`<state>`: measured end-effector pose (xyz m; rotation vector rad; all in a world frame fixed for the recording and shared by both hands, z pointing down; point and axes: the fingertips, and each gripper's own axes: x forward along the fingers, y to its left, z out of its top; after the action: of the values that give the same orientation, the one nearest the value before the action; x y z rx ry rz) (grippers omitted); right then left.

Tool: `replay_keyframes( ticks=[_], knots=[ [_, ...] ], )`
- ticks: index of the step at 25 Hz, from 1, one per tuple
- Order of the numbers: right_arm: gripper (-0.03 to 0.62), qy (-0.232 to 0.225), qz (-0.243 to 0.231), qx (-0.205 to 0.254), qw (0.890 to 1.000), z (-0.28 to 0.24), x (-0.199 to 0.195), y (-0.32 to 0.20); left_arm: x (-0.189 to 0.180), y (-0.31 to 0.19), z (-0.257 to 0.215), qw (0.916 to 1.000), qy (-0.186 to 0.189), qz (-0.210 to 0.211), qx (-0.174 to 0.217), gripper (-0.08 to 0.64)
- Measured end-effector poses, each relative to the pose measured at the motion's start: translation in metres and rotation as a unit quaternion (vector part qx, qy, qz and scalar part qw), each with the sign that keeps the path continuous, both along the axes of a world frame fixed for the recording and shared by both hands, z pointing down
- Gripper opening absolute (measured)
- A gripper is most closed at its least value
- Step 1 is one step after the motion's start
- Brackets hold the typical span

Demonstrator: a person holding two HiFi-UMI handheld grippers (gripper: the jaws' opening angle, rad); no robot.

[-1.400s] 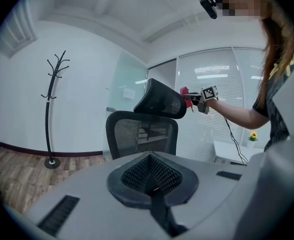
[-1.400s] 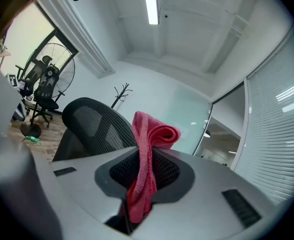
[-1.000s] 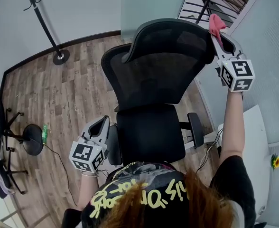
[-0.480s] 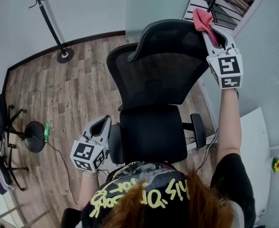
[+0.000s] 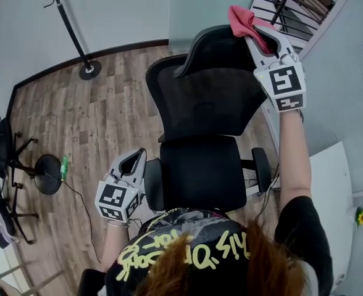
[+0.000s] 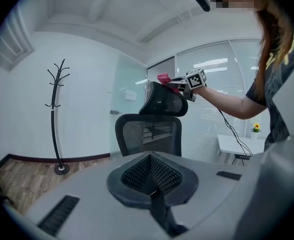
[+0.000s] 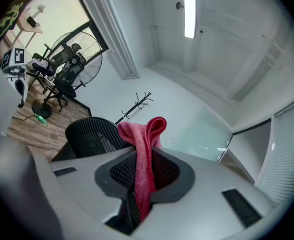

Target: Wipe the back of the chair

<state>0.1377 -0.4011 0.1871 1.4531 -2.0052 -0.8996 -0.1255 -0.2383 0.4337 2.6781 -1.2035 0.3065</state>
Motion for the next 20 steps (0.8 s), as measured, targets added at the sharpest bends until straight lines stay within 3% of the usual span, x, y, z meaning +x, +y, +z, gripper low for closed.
replay_keyframes(
  ticks=[6,13,20],
  knots=[
    [0.061,0.010,-0.046,-0.009,0.999,0.007,-0.042,0.003,0.003,0.002,0.001,1.0000,-0.008,0.004,0.003,-0.008],
    [0.061,0.083,-0.097,-0.021,0.992,0.020,-0.092,0.004,0.007,0.001,0.002,1.0000,0.000,0.007,-0.002,-0.008],
    [0.061,0.142,-0.100,-0.024,0.985,0.032,-0.117,0.014,0.008,0.000,-0.001,1.0000,0.000,0.004,-0.003,-0.008]
  ],
)
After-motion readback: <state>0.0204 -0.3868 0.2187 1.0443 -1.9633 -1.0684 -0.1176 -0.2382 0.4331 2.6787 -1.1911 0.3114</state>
